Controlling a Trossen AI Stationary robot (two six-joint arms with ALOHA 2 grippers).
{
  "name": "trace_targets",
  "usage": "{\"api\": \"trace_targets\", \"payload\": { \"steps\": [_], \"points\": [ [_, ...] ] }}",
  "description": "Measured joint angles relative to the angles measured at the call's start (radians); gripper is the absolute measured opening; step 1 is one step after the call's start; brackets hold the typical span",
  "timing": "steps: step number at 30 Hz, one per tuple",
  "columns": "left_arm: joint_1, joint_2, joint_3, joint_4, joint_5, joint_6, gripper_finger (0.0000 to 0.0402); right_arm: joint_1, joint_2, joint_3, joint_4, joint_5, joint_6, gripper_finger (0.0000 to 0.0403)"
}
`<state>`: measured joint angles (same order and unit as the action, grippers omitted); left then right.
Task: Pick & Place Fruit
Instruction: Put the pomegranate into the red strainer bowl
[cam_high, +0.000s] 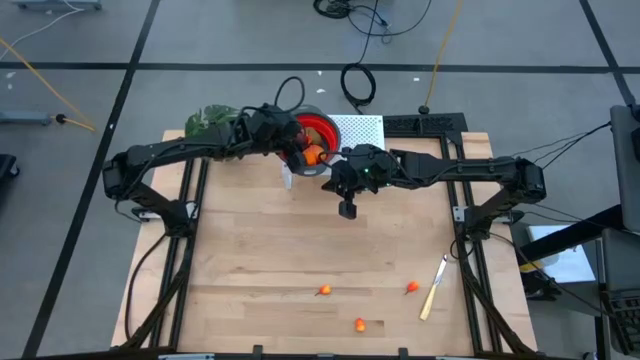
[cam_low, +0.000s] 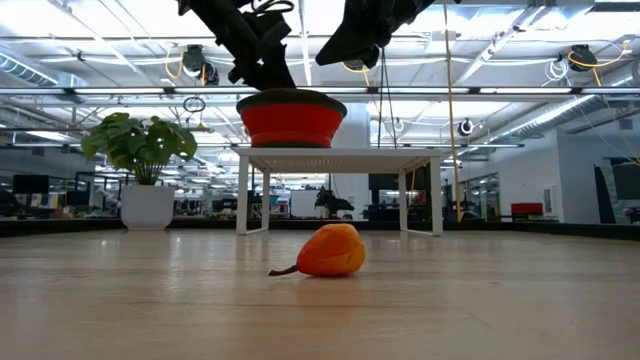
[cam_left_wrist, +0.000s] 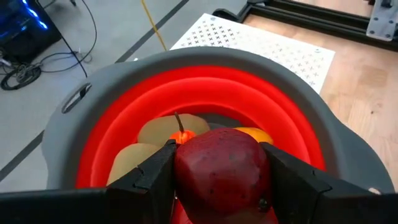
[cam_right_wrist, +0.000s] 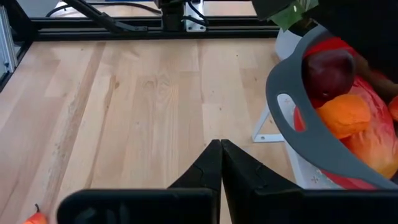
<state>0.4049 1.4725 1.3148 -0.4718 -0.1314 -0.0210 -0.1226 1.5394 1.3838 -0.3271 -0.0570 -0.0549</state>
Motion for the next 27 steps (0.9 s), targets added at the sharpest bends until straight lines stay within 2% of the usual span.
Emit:
{"api": "trace_targets", "payload": {
  "steps": [21,27],
  "points": [
    [0.007,0.038,0.0,-0.016,0.019,-0.01,0.0203,0.0,0.0,0.0,0.0,-0.001,0.012,0.0001],
    [0.007,0.038,0.0,0.014,0.029,-0.01,0.0238,0.0,0.0,0.0,0.0,-0.001,0.01,0.0001]
  ]
}}
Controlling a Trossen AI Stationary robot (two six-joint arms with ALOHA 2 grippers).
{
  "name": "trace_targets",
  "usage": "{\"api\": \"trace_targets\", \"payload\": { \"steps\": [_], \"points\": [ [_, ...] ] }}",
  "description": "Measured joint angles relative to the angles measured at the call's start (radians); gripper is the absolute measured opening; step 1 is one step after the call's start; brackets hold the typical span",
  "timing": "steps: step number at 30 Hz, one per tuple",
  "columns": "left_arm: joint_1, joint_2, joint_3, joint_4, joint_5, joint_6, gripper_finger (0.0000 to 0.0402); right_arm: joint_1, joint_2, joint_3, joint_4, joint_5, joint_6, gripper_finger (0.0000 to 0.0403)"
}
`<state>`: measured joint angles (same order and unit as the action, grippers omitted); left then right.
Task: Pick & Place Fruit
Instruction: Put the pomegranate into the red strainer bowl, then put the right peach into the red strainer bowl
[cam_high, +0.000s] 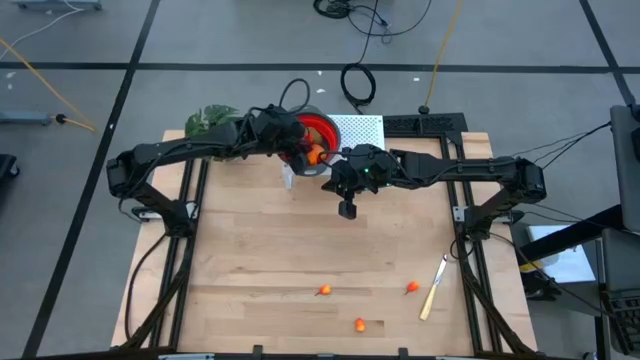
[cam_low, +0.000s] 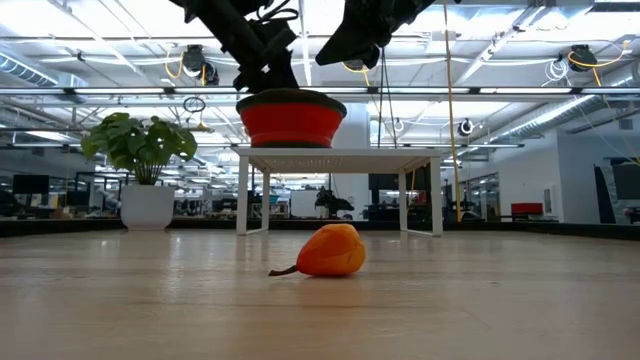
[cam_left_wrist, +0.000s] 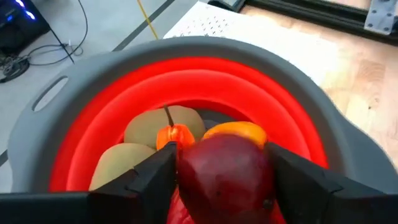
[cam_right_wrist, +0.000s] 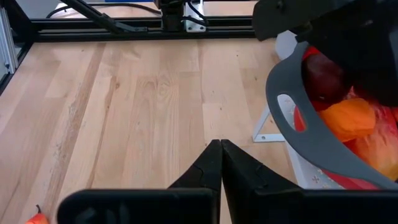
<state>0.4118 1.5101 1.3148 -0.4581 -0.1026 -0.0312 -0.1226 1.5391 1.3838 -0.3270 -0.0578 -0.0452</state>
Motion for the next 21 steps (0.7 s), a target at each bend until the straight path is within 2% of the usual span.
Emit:
{"api": "trace_targets", "payload": {
  "steps": [6,10,16,21],
  "points": [
    [0.0,-0.004,0.0,0.007,-0.001,0.01,0.0297,0.0,0.0,0.0,0.0,0.0,0.0,0.0001],
    [0.005,-0.056,0.003,-0.001,-0.044,0.025,0.032,0.0,0.0,0.0,0.0,0.0,0.0,0.0001],
    [-0.025,-0.201,0.015,-0.109,-0.054,-0.011,0.0317,0.0,0.0,0.0,-0.017,0.0,-0.021,0.0001],
    [-0.079,-0.304,-0.008,-0.197,-0.056,-0.059,0.0286,0.02,0.0,0.0,-0.087,0.002,-0.102,0.0001]
  ]
}}
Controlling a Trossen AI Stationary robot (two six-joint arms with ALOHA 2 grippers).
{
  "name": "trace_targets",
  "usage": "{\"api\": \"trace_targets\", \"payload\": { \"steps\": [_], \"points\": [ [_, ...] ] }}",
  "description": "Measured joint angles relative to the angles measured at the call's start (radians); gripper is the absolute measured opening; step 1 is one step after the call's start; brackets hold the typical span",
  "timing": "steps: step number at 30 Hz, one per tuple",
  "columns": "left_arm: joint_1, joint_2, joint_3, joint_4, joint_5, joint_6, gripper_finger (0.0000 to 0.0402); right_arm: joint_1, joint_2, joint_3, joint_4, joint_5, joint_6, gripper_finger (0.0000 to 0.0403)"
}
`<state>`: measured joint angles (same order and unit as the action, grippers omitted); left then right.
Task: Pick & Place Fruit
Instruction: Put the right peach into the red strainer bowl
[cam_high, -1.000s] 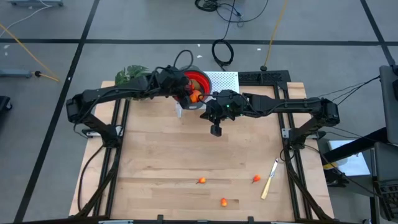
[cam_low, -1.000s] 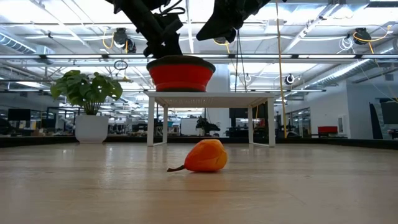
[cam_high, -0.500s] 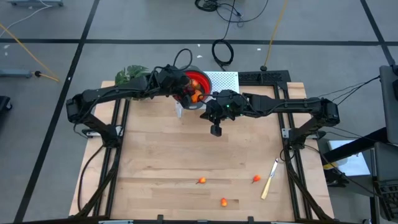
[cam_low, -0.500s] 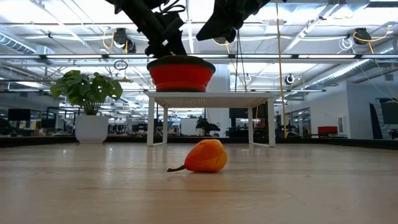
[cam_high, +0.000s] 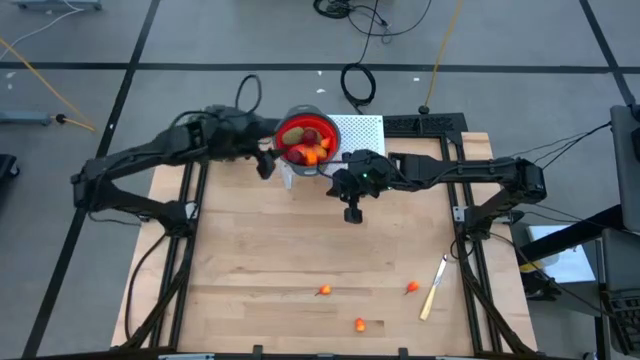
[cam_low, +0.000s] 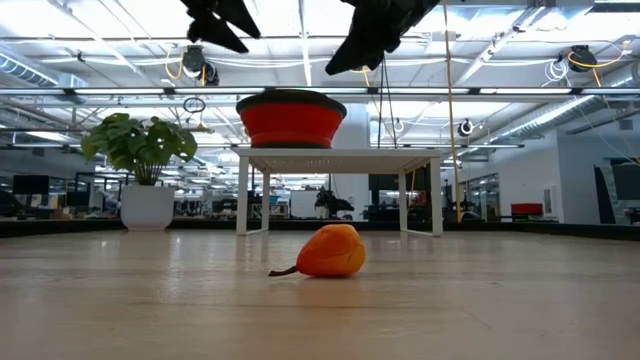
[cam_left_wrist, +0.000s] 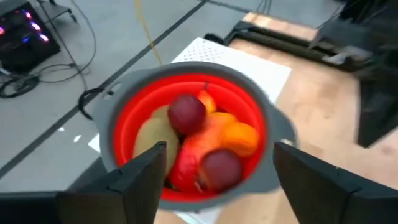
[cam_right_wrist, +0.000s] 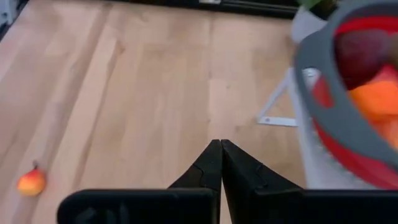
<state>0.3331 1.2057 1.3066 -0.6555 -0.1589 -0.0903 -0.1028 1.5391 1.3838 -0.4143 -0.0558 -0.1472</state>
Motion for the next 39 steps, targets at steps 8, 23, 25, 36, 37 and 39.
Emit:
{"api": "trace_targets", "payload": {
  "steps": [8,23,25,36,37,39],
  "points": [
    [-0.097,-0.154,-0.151,0.107,-0.008,-0.089,0.0189,0.08,0.0,0.0,-0.035,0.001,0.024,0.0001],
    [-0.312,-0.311,-0.394,0.268,-0.009,-0.198,0.0007,0.305,0.0,0.0,-0.035,0.003,0.031,0.0],
    [-0.344,-0.314,-0.409,0.276,-0.022,-0.205,0.0012,0.347,0.0,0.0,-0.034,0.016,0.047,0.0],
    [-0.496,-0.316,-0.477,0.326,-0.086,-0.201,0.0007,0.558,0.0,0.0,-0.176,0.159,0.329,0.0],
    [-0.506,-0.317,-0.482,0.328,-0.086,-0.204,0.0004,0.573,0.0,0.0,-0.212,0.159,0.363,0.0],
    [-0.526,-0.317,-0.494,0.352,-0.087,-0.214,0.0002,0.6,0.0,0.0,-0.288,0.157,0.428,0.0]
  ]
}}
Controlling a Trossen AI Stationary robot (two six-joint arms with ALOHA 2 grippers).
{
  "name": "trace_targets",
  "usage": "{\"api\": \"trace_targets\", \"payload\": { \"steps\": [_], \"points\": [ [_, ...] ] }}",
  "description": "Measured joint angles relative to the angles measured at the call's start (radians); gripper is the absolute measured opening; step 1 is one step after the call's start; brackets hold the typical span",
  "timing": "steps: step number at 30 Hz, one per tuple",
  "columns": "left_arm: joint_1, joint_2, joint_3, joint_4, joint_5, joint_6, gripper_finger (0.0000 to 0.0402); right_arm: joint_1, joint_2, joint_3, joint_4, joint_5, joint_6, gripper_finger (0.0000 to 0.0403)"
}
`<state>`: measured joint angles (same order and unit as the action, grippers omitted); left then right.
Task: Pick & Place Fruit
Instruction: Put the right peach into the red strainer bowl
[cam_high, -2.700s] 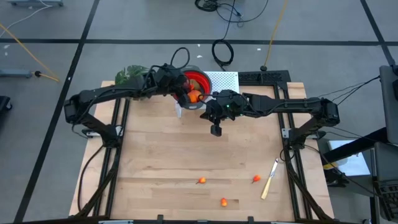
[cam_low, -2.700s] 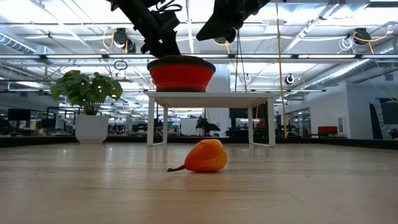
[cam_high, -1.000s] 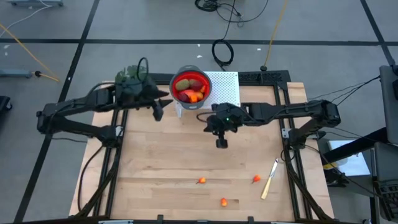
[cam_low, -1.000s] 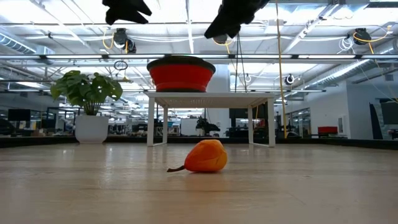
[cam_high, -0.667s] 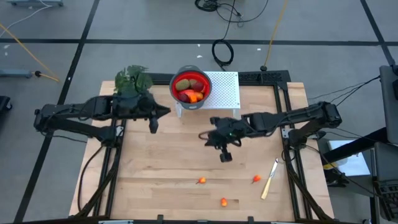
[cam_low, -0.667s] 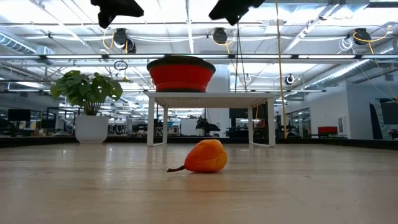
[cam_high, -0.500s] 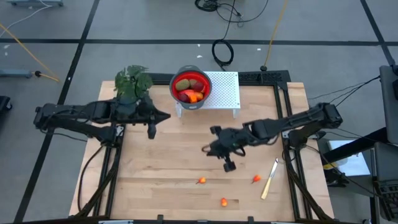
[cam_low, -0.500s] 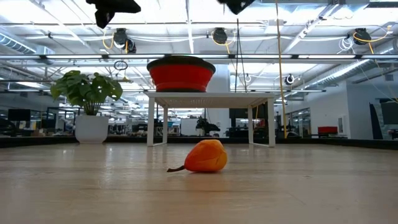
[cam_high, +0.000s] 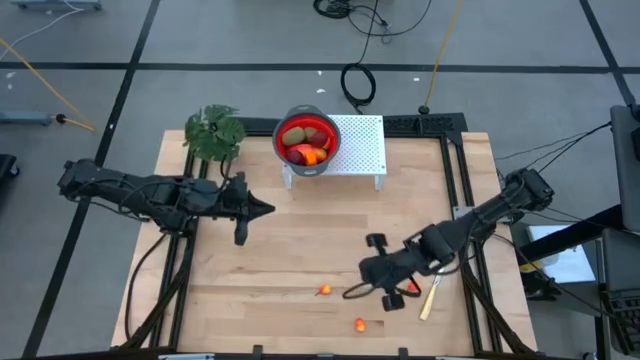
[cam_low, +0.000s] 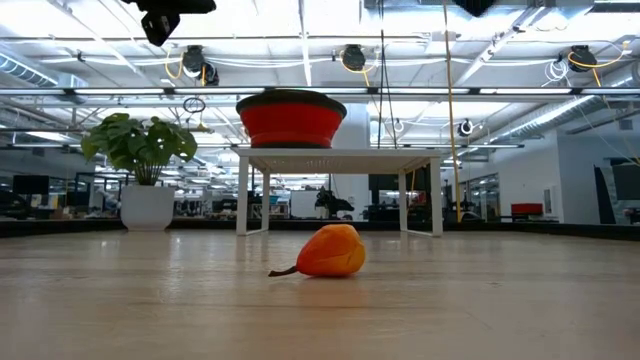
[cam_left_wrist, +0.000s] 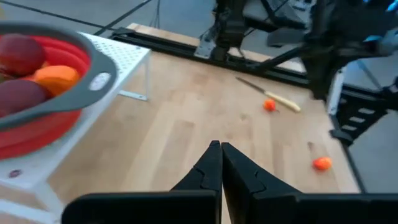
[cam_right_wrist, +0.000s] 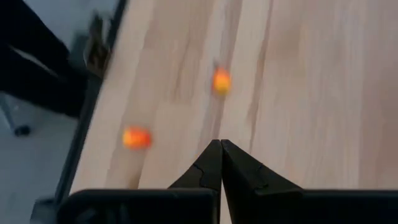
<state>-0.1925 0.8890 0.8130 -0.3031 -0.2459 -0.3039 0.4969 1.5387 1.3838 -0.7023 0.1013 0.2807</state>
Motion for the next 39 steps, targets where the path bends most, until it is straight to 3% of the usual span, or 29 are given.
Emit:
{"api": "trace_targets", "payload": {
  "steps": [3,9,20,29,39],
  "points": [
    [-0.027,0.0,-0.021,0.032,0.0,-0.006,0.0008,0.038,0.0,0.0,-0.116,-0.008,0.083,0.0],
    [-0.061,0.0,-0.031,0.047,-0.001,0.006,0.0002,0.094,0.0,0.0,-0.311,-0.131,0.158,0.0],
    [-0.074,0.001,-0.031,0.047,-0.037,0.013,0.0021,0.157,0.0,-0.025,-0.405,-0.133,0.179,0.0008],
    [-0.074,0.001,-0.031,0.046,-0.036,-0.012,0.0021,0.205,0.0,-0.156,-0.345,-0.261,0.177,0.0103],
    [-0.074,0.001,-0.031,0.046,-0.035,-0.016,0.0021,0.212,0.001,-0.312,-0.21,-0.26,0.165,0.0227]
  ]
}}
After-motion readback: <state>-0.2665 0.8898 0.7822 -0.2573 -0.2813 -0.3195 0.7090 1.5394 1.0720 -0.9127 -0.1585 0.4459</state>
